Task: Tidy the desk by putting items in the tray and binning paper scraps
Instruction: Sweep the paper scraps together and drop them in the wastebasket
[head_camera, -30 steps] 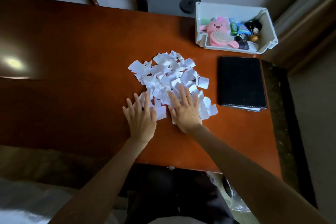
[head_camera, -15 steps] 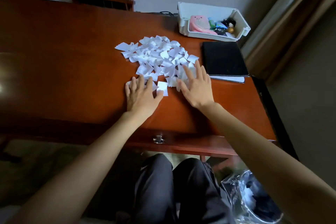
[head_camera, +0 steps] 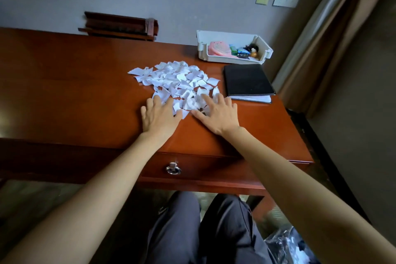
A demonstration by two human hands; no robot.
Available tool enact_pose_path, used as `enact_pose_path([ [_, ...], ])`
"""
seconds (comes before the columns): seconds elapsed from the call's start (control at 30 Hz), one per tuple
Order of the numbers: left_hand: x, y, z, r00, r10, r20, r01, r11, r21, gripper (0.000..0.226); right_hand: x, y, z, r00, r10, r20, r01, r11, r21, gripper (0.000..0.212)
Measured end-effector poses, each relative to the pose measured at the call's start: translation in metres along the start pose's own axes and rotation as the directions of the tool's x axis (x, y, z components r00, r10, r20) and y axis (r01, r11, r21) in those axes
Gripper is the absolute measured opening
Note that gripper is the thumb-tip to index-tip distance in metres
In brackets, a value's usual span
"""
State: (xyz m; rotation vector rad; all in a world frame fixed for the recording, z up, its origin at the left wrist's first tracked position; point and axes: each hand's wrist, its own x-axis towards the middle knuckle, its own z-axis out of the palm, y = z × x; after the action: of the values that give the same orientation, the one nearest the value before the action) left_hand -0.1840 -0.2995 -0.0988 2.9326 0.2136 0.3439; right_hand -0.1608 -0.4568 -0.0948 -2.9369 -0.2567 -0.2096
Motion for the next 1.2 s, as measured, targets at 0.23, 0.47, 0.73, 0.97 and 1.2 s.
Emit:
enact_pose_path([
  [0.23,0.012,0.008,0.001,1.000,0.008,-0.018,-0.008,1.000,-0.023,0.039,0.006,0.000,-0.001,0.996,-0.067,-0.051,0.066,0.998,-0.011,0.035],
  [0.47,0.022,0.007,-0.001,0.992,-0.019,-0.125,-0.005,0.981,-0.193,0.033,0.008,0.000,-0.010,0.989,-0.035,-0.142,0.040,0.999,0.030,0.034],
  [0.73,0.042,0.033,-0.026,0.980,-0.056,-0.193,-0.070,0.806,-0.588,0.028,0.035,0.014,-0.034,0.926,0.350,-0.143,-0.247,0.846,0.473,0.033],
  [0.97,0.046,0.076,-0.052,0.976,-0.058,-0.210,-0.119,0.665,-0.737,0.022,0.032,0.033,-0.075,0.892,0.393,-0.222,-0.187,0.770,0.610,0.030],
  [1.2,0.004,0.152,-0.051,0.978,0.047,-0.204,-0.194,0.568,-0.800,0.020,-0.031,0.080,-0.099,0.816,0.439,-0.376,-0.091,0.740,0.666,0.020],
])
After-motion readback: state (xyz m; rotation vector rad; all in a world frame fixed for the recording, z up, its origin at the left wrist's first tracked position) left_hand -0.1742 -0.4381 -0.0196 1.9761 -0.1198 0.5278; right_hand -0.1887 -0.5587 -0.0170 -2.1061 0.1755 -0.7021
